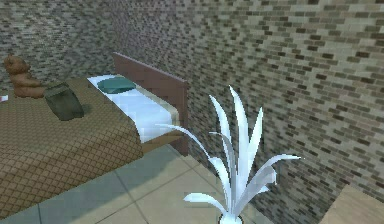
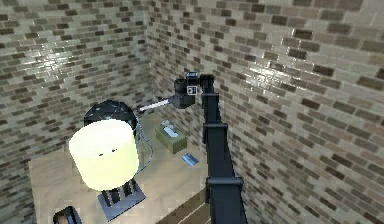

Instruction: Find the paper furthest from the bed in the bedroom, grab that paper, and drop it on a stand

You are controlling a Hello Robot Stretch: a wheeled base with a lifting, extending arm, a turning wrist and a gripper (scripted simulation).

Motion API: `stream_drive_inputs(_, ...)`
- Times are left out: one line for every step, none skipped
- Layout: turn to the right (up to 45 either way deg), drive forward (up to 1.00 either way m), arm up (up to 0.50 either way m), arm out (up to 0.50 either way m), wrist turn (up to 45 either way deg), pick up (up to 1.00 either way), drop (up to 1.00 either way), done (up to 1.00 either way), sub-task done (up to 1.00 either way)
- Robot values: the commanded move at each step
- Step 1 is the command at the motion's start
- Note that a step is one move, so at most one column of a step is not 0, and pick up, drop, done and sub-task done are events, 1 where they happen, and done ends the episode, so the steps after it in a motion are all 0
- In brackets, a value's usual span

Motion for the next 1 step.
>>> stream_drive_inputs(0.0,0.00,0.00,0.00,27.0,0.00,0.00,0.00,0.00)
